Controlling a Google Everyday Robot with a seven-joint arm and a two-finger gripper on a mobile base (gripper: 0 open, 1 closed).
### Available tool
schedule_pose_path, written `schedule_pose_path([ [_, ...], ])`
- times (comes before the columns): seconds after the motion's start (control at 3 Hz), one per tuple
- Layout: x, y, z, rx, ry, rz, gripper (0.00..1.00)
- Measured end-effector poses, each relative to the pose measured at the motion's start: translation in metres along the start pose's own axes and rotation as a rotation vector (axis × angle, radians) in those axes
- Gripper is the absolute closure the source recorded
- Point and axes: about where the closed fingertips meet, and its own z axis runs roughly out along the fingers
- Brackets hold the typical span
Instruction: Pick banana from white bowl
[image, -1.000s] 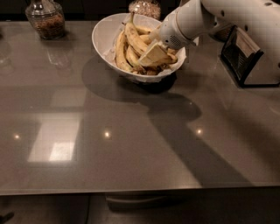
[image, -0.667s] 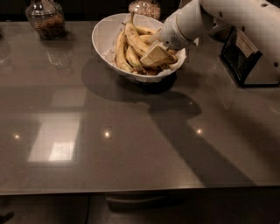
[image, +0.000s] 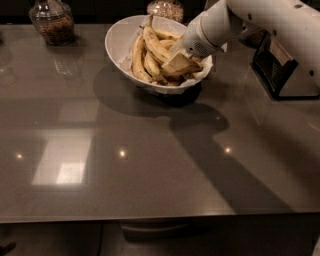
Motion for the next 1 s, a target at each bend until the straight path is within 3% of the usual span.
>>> schedule_pose_path([
  [0.33,-0.009,0.002,-0.007,0.0,-0.016,-0.001,1.0],
  [0.67,-0.023,0.007,-0.021,-0.011,-0.043,-0.01,1.0],
  [1.0,-0.025,0.021,-0.038,-0.078,-0.061,0.002,1.0],
])
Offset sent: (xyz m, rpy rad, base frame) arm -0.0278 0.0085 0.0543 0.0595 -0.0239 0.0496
